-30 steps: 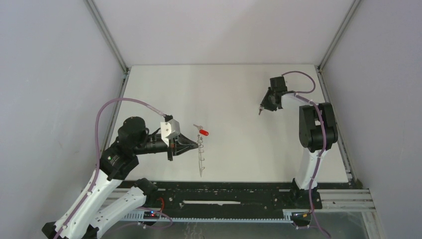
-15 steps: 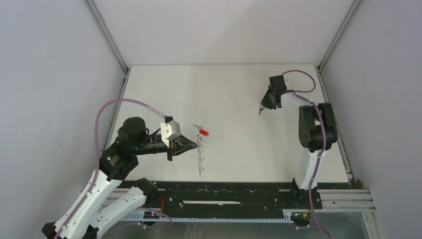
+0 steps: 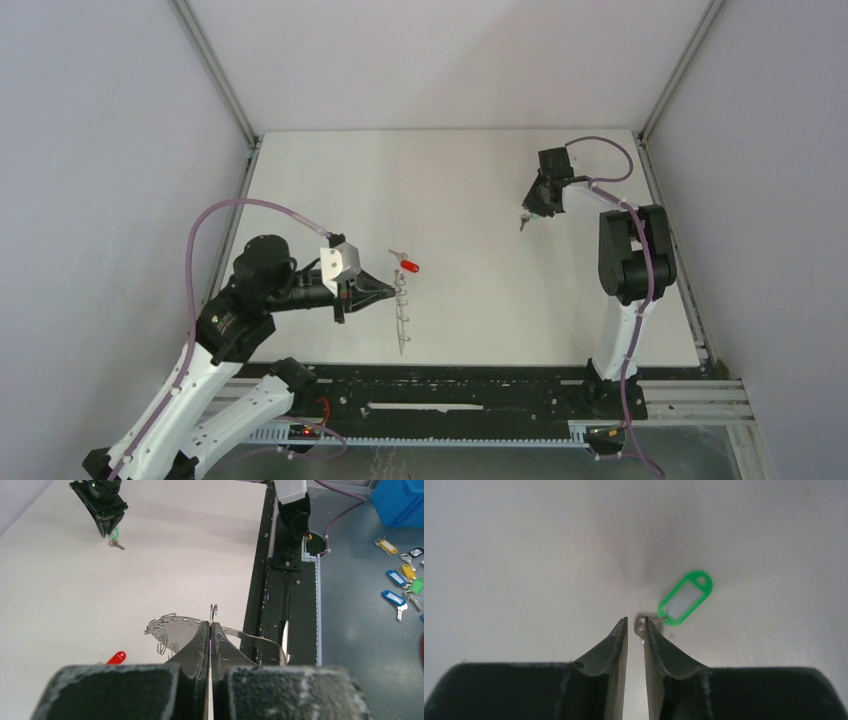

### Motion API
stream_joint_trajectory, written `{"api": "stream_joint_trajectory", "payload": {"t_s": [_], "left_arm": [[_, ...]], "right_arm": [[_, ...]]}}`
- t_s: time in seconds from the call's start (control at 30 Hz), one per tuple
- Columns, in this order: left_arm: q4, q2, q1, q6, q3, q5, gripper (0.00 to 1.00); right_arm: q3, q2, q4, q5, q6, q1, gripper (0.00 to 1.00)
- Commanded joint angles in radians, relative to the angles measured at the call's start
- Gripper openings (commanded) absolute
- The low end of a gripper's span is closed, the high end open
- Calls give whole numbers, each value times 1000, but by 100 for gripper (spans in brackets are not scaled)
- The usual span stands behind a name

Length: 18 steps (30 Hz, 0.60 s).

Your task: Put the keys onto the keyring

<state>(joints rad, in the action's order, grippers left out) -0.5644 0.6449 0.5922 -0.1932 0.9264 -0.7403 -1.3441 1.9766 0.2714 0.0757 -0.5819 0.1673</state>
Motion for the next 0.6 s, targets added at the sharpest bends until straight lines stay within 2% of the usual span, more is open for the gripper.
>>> {"api": "stream_joint_trajectory", "payload": {"t_s": [0.0, 0.37, 0.57], "left_arm": [[18, -14, -6, -29, 65, -10, 0], [13, -10, -5, -43, 72, -10, 0], [11, -16, -5, -44, 68, 2, 0]], "right_arm": [[-38, 21, 19, 30, -10, 12, 26], [-63, 46, 60, 56, -19, 23, 31], [-50, 43, 46, 68, -16, 27, 19]]}}
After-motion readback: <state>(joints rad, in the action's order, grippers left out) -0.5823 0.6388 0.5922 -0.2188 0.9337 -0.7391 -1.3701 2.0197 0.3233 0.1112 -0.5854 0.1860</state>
